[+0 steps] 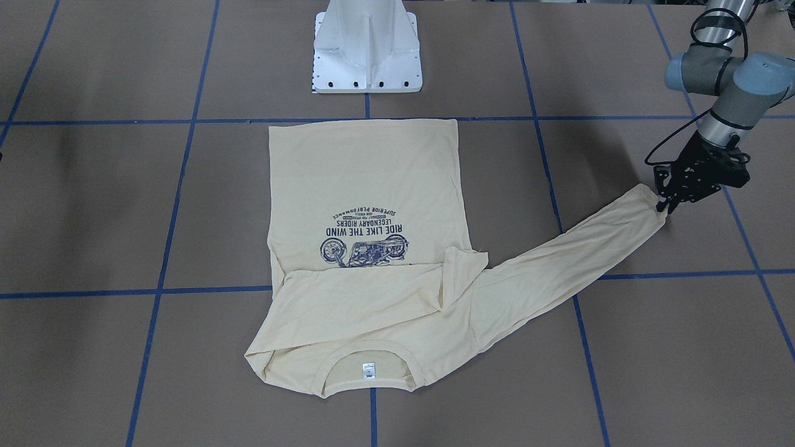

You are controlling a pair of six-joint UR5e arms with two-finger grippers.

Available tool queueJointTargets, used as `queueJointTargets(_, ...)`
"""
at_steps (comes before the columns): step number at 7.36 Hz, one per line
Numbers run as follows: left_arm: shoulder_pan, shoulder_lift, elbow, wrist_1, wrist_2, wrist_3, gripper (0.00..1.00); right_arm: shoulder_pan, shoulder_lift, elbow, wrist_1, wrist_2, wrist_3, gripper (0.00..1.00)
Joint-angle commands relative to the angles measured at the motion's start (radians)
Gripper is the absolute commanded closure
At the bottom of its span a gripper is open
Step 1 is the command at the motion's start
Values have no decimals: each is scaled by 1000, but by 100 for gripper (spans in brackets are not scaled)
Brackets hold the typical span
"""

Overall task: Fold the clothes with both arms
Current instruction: 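Lower the left gripper to the other sleeve cuff and grasp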

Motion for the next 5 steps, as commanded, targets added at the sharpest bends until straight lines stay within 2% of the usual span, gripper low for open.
queueJointTargets(1, -12, 15, -50, -5, -21, 61, 100, -1, 0, 0, 0, 0, 0, 0)
queueJointTargets(2, -16, 23, -109, 28, -90, 61, 100, -1, 0, 0, 0, 0, 0, 0)
queueJointTargets(3, -54, 15, -193, 143, -115, 61, 100, -1, 0, -2, 0, 0, 2, 0)
queueJointTargets(4, -55, -12, -326, 346, -115, 63, 100, -1, 0, -8, 0, 2, 2, 0)
queueJointTargets(5, -55, -95, -423, 557, -113, 63, 100, -1, 2, -8, 0, 2, 6, 0)
